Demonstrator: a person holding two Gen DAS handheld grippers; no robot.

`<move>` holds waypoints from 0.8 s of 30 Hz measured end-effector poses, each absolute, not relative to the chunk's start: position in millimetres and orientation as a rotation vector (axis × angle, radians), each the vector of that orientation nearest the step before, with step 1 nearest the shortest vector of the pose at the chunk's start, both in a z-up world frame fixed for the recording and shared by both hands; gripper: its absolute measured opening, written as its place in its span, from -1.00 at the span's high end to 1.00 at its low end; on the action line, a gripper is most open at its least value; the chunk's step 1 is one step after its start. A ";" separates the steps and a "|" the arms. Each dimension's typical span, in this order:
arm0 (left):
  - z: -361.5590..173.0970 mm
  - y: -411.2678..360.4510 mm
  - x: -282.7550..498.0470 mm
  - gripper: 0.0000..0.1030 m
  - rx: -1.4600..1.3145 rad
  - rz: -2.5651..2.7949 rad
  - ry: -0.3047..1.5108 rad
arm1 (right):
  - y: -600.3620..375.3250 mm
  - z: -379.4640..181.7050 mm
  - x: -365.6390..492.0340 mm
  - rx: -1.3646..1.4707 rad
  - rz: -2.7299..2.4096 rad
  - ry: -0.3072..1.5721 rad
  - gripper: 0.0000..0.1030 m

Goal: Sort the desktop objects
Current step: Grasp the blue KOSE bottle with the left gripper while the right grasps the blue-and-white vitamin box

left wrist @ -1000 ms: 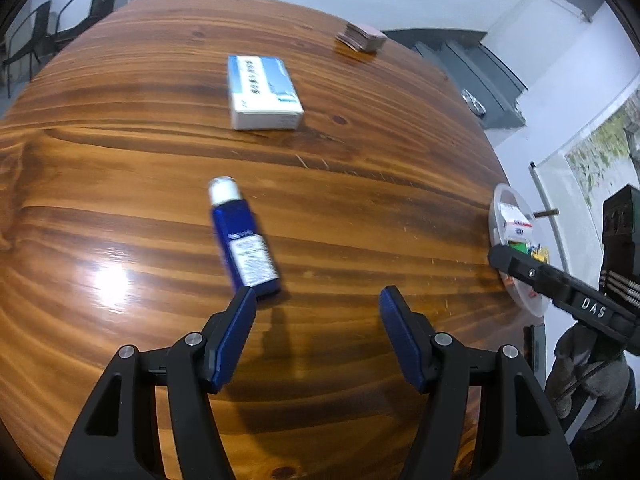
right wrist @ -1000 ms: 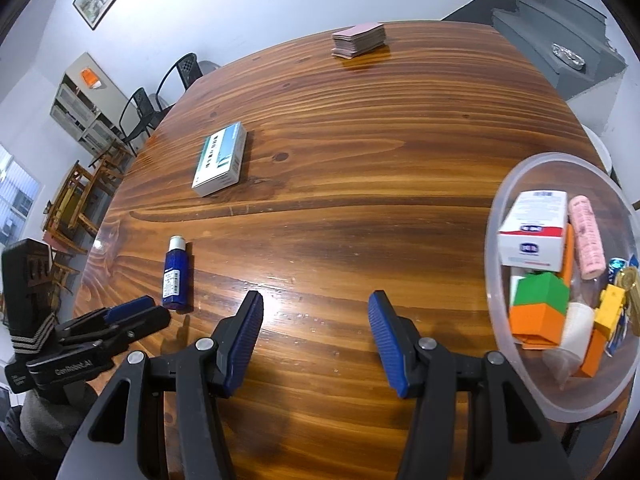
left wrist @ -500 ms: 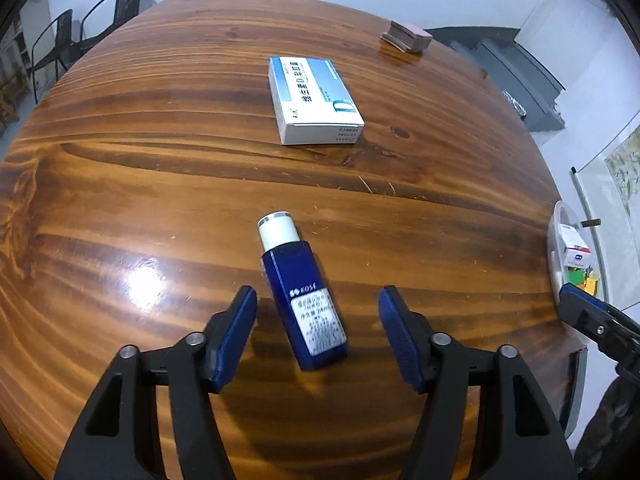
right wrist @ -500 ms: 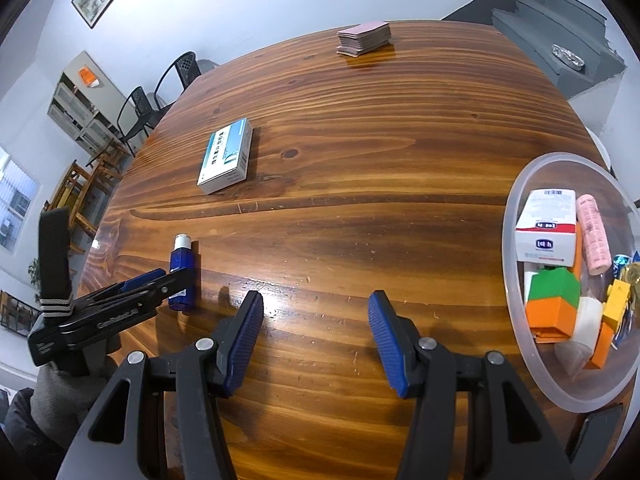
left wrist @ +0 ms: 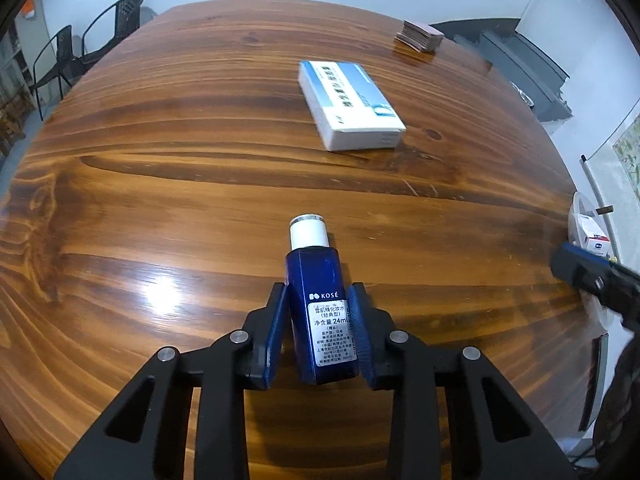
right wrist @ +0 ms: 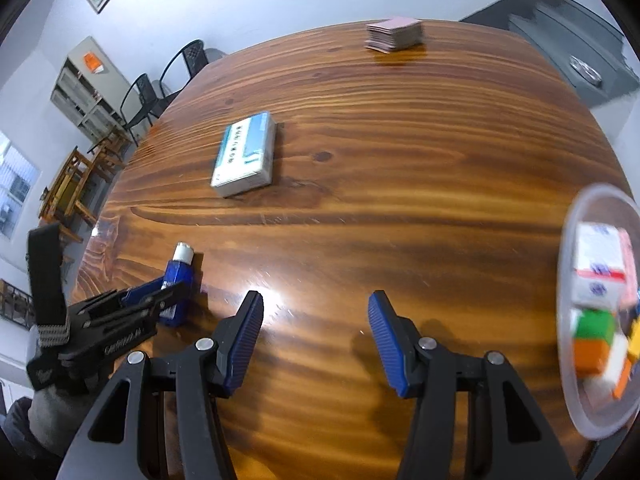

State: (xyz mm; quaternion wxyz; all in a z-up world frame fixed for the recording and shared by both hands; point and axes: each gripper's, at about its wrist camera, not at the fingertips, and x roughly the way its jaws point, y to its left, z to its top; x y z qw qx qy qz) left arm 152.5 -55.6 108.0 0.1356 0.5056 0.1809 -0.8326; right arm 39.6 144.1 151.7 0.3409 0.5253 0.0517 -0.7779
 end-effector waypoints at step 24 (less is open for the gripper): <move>99.3 -113.8 172.2 0.37 1.440 -2.382 0.646 | -43.2 122.8 -27.7 1.262 -2.005 0.376 -0.42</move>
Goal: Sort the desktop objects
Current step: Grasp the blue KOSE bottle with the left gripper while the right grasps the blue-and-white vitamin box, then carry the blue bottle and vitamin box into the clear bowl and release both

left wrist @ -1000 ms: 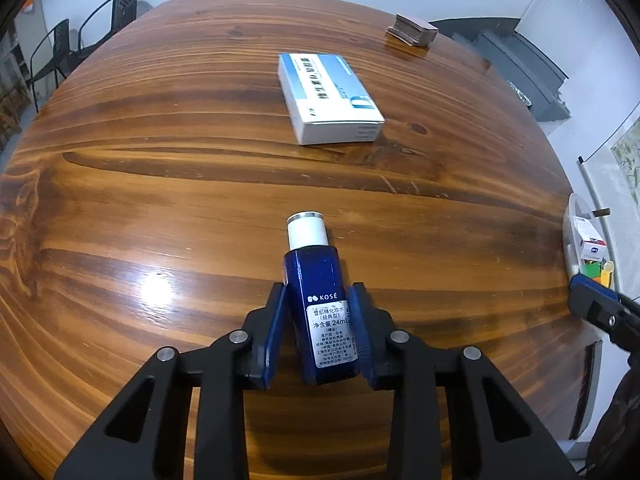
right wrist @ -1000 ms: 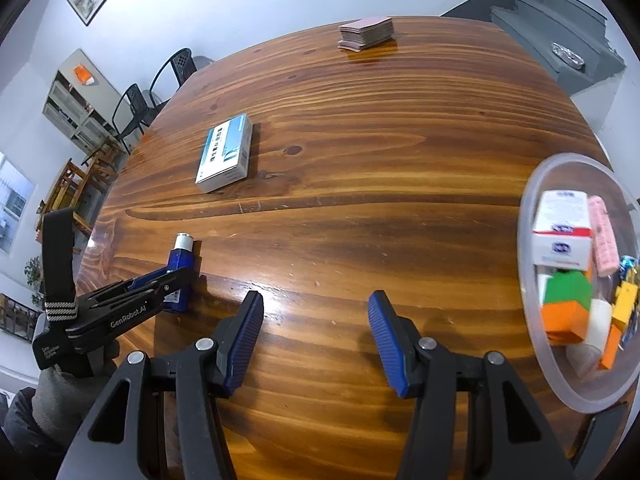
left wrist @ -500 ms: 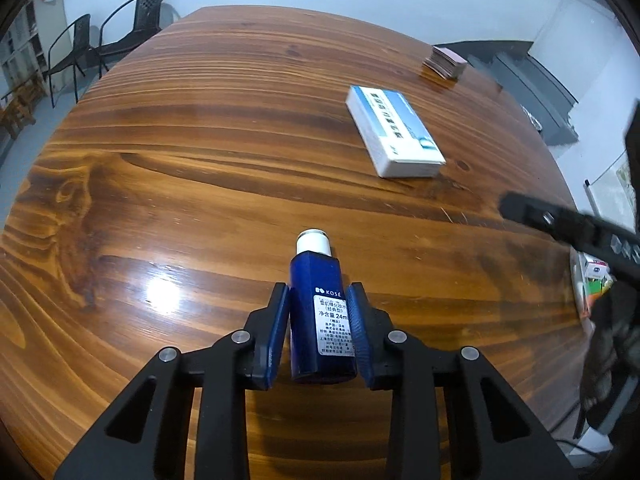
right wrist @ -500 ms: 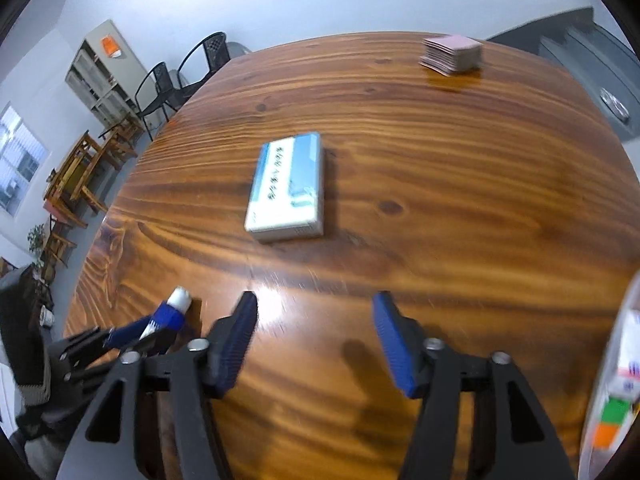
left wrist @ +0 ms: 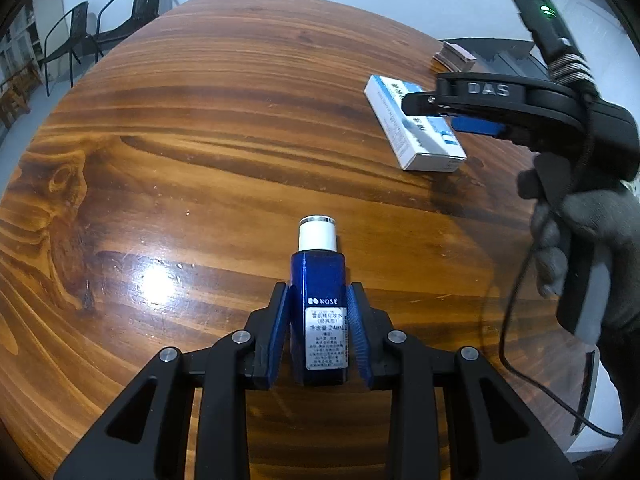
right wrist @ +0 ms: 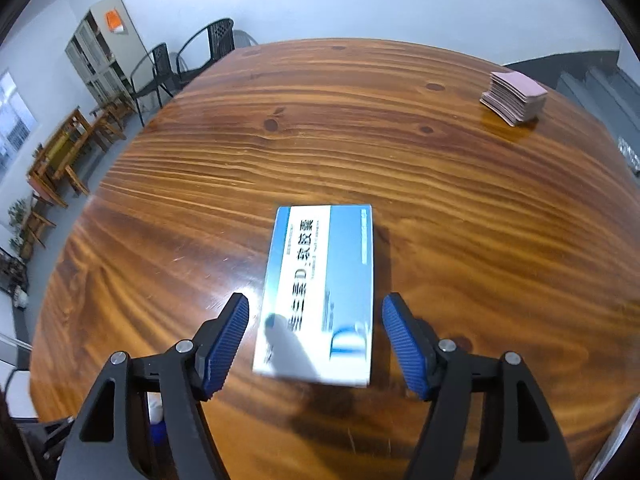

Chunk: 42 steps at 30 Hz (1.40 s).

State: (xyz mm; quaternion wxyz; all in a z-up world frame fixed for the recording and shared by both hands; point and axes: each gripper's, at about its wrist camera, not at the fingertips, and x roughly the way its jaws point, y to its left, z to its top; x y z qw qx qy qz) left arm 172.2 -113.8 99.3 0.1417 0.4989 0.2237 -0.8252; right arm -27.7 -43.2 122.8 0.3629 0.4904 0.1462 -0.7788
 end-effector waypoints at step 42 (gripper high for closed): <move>160.9 10.4 146.0 0.39 1.427 -2.636 0.501 | 186.4 184.8 2.5 1.279 -2.237 0.037 -0.35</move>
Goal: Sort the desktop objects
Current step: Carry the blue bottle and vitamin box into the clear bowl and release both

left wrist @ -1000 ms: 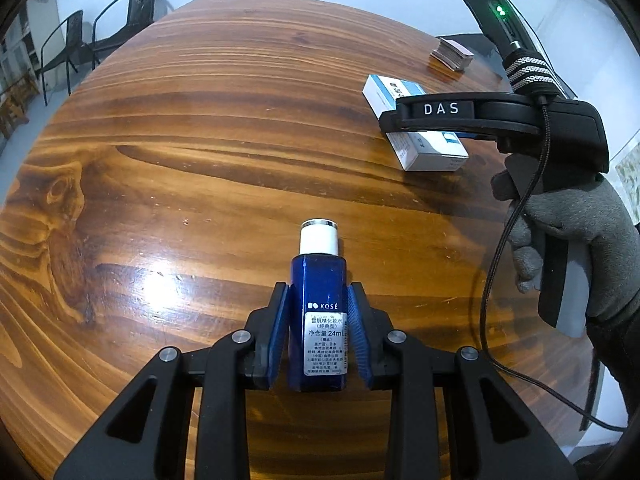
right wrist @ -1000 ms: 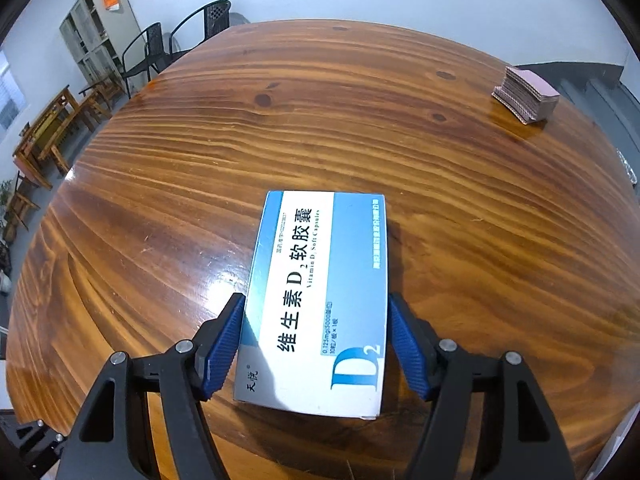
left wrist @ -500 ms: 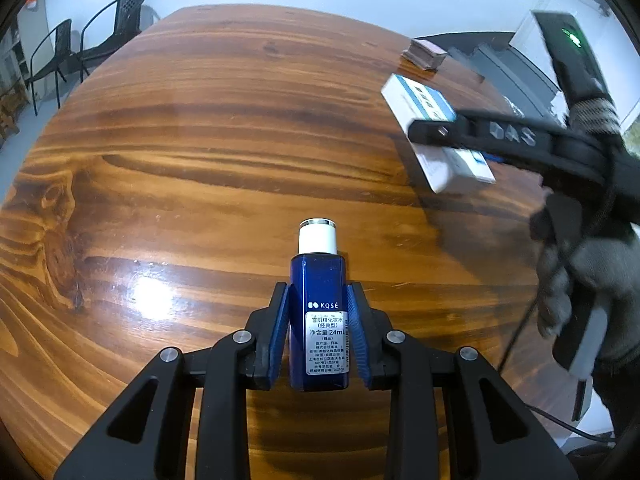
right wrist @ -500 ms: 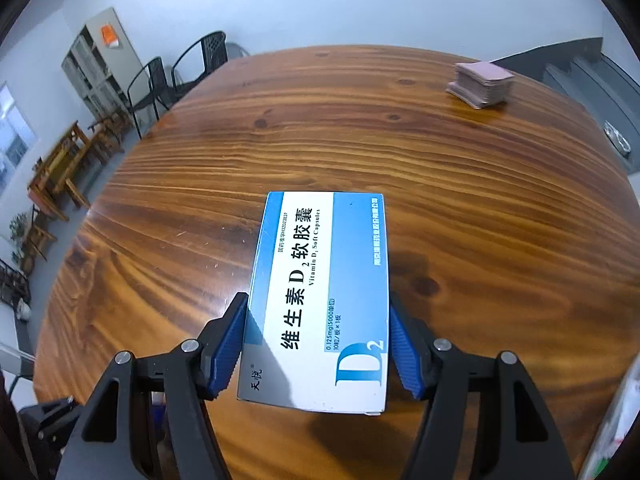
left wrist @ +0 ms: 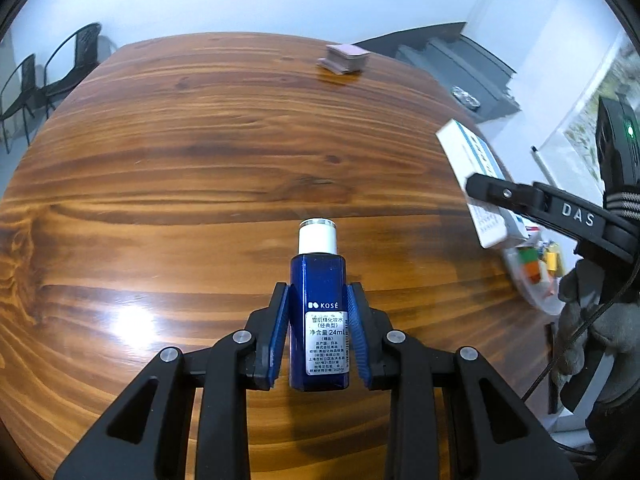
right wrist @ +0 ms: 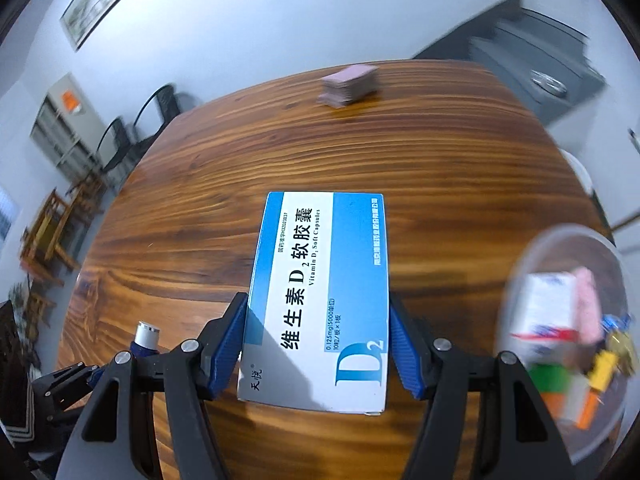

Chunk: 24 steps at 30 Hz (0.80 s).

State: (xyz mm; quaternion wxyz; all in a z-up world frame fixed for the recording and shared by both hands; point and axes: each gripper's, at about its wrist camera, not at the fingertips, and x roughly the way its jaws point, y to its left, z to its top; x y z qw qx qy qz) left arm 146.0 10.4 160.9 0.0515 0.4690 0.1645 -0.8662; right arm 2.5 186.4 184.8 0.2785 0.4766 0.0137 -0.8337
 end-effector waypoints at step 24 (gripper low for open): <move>181.3 122.7 116.7 0.39 1.410 -2.703 0.445 | 378.3 169.3 -74.4 1.385 -2.515 -0.090 -0.36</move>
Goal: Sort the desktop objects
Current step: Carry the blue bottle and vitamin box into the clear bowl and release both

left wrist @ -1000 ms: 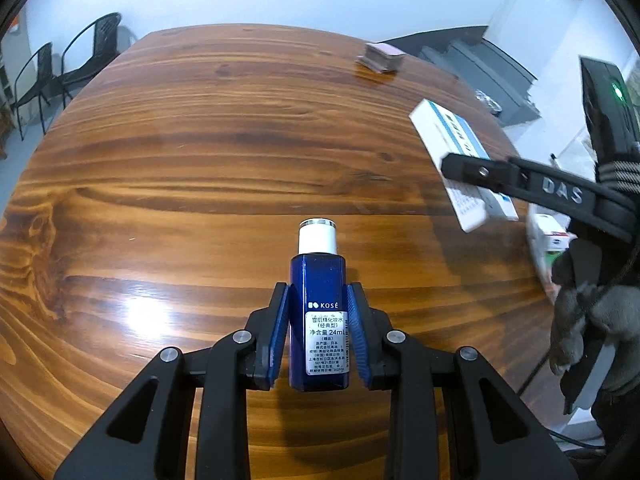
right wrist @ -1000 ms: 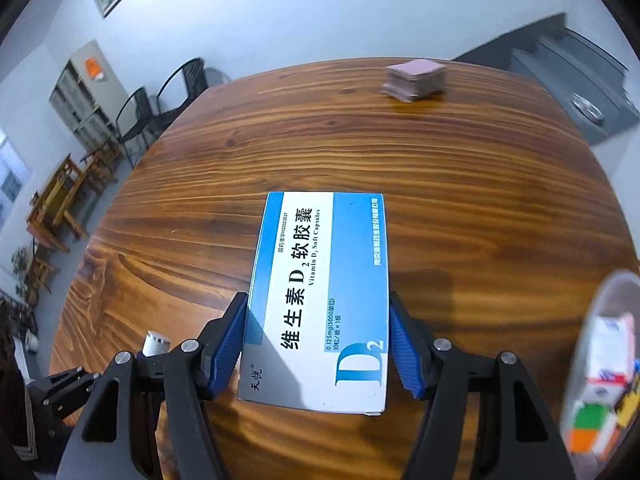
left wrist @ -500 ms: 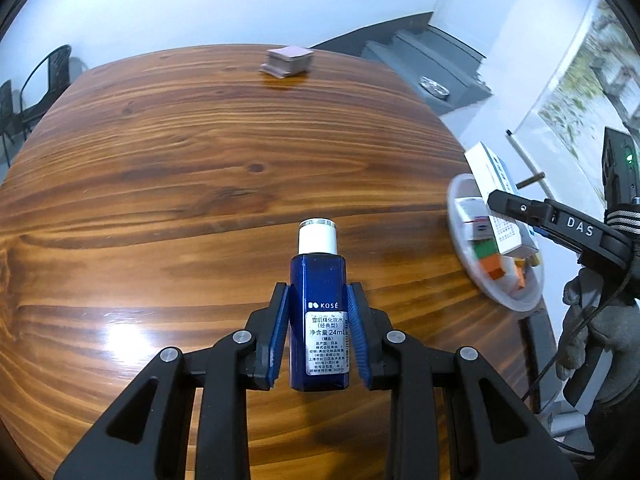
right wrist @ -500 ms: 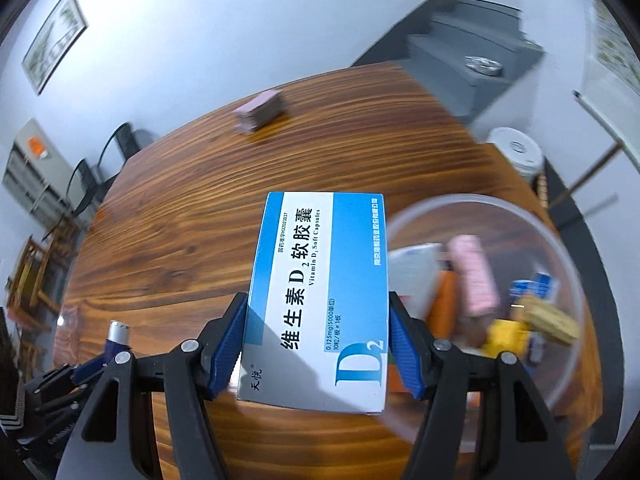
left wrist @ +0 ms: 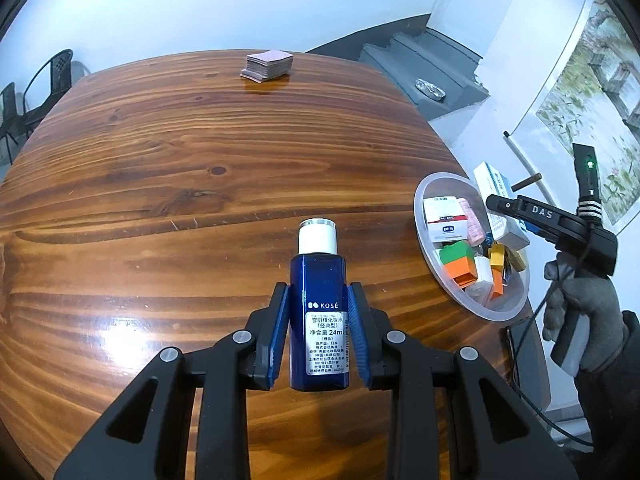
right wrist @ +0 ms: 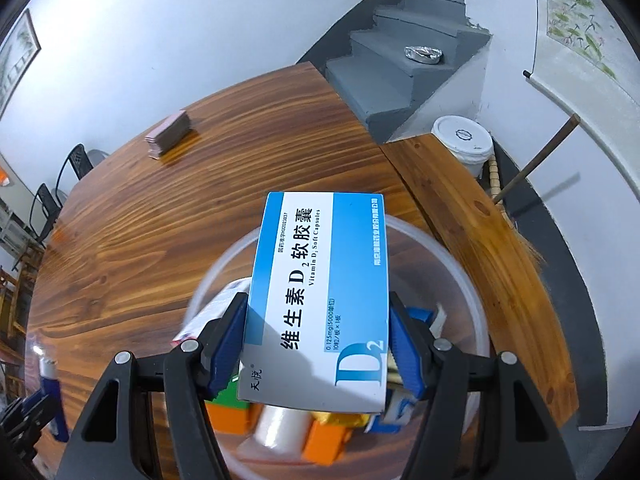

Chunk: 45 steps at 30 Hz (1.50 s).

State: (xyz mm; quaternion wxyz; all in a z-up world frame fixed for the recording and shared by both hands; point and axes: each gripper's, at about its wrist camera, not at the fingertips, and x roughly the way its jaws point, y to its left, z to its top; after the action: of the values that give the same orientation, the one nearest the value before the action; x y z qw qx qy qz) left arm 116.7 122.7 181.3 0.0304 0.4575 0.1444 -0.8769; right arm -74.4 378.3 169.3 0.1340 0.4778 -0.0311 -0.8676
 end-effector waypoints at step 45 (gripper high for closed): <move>160.7 299.9 -7.4 0.38 1.684 -2.941 0.311 | 484.2 180.3 -24.9 1.393 -2.386 -0.314 -0.38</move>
State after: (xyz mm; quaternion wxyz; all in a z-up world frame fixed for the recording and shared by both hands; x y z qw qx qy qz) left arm -7.4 299.9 160.7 -0.1306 0.4905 0.0907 -0.8568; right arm -24.9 484.2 180.3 0.1796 0.4928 -0.1111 -0.8441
